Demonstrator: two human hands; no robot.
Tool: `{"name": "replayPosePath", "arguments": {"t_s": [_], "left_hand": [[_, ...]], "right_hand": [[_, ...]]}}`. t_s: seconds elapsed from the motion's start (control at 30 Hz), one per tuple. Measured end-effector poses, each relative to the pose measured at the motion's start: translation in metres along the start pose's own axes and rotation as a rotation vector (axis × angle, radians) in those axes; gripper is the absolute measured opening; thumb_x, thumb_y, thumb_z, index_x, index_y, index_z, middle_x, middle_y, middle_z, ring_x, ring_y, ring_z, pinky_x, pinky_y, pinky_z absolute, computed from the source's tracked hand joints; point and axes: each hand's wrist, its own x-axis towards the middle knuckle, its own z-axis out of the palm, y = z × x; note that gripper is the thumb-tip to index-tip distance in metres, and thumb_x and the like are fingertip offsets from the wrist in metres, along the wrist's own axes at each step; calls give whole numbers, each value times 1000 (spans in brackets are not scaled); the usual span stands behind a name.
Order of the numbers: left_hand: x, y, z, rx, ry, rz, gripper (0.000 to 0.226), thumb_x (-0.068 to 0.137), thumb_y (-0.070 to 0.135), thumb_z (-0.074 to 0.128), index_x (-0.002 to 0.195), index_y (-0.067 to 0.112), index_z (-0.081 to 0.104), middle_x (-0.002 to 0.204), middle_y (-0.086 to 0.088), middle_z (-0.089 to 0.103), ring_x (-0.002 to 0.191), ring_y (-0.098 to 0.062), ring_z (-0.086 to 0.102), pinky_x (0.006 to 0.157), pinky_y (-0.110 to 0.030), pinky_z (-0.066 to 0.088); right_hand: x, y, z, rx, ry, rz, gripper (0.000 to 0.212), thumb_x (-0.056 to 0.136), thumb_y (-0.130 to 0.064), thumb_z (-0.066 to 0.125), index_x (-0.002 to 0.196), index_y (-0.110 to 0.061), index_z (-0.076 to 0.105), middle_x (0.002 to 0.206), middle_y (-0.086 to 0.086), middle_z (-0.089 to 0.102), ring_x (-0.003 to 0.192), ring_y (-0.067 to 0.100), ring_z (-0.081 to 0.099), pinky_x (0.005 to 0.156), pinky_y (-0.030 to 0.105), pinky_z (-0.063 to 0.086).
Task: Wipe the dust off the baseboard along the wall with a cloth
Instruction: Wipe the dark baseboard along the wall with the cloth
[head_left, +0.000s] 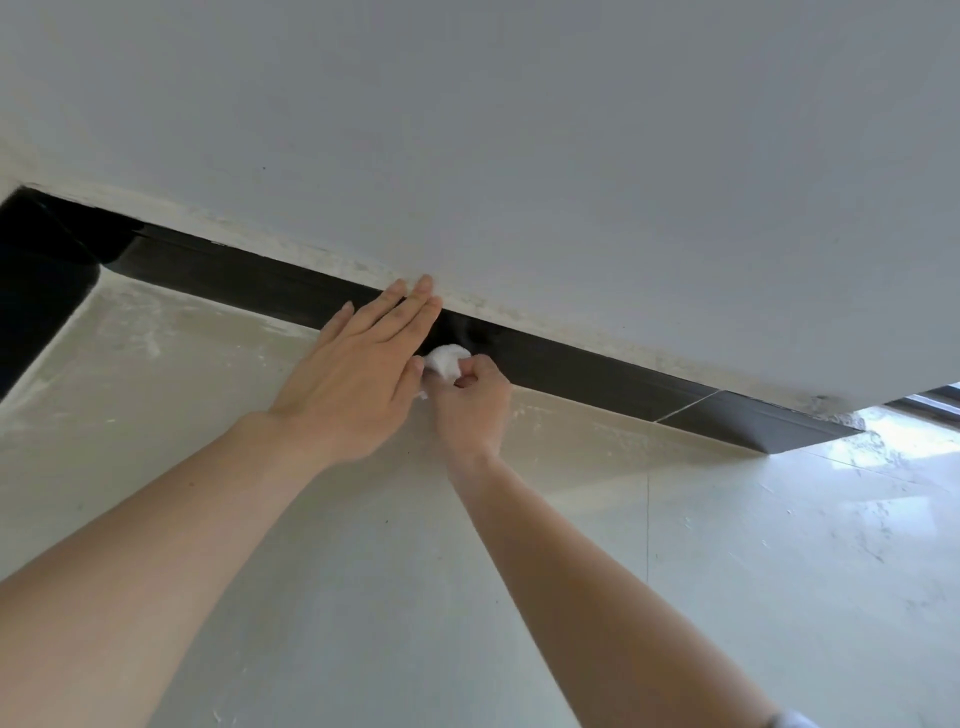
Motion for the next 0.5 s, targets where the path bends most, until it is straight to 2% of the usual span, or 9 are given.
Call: {"name": "replayPosePath", "arguments": {"t_s": [0.07, 0.1, 0.13, 0.2, 0.27, 0.33, 0.43, 0.5], "left_hand": [[-9, -15, -4, 71, 62, 38, 56, 99, 29, 17, 152, 21, 2, 160, 11, -7, 146, -6, -6, 120, -34, 3], [-14, -24, -6, 117, 95, 38, 58, 97, 29, 17, 153, 17, 7, 161, 6, 0, 147, -9, 0, 120, -35, 6], [-18, -33, -7, 157, 116, 22, 59, 95, 28, 18, 153, 13, 12, 161, 2, 7, 147, -12, 7, 119, -35, 8], [-24, -48, -10, 208, 143, -44, 60, 94, 26, 20, 152, 9, 18, 160, -3, 14, 146, -16, 14, 117, -36, 8], [-25, -55, -11, 221, 154, -106, 62, 94, 26, 20, 153, 9, 16, 160, -3, 13, 147, -16, 12, 117, -37, 6], [-23, -57, -9, 209, 149, -134, 63, 93, 28, 16, 154, 12, 13, 160, 0, 10, 147, -14, 7, 118, -38, 6], [-20, -54, -6, 153, 148, -159, 65, 91, 30, 12, 154, 14, 10, 160, 4, 6, 146, -11, 3, 118, -38, 7], [-19, -53, -7, 123, 156, -158, 62, 93, 26, 17, 154, 16, 10, 159, 5, 5, 145, -9, 3, 117, -38, 7]], "right_hand": [[-7, 3, -17, -231, -151, -130, 24, 79, -15, 68, 71, -22, 46, 62, -10, 47, 53, 4, 41, 47, 15, 28], [-9, 6, -29, -307, -173, -188, 21, 80, -16, 66, 72, -20, 47, 63, -10, 48, 55, 5, 41, 48, 16, 28], [-11, 9, -42, -355, -142, -259, 18, 81, -18, 65, 74, -18, 50, 64, -10, 49, 59, 6, 43, 51, 17, 30], [-11, 10, -67, -392, 31, -456, 14, 81, -18, 68, 76, -16, 56, 71, -12, 53, 71, 10, 50, 57, 19, 36], [-3, 7, -76, -414, 166, -631, 9, 77, -10, 70, 78, -11, 62, 74, -18, 54, 78, 15, 53, 61, 21, 40], [6, 2, -64, -434, 190, -714, 7, 72, -5, 68, 77, -7, 63, 73, -18, 54, 77, 15, 52, 62, 16, 37], [17, 8, -30, -600, 95, -836, 11, 66, -2, 68, 76, -6, 64, 72, 0, 62, 71, 22, 55, 60, 18, 32], [20, 13, -9, -722, -29, -876, 15, 66, 1, 69, 79, -5, 66, 73, 5, 65, 72, 28, 57, 63, 24, 37]]}}
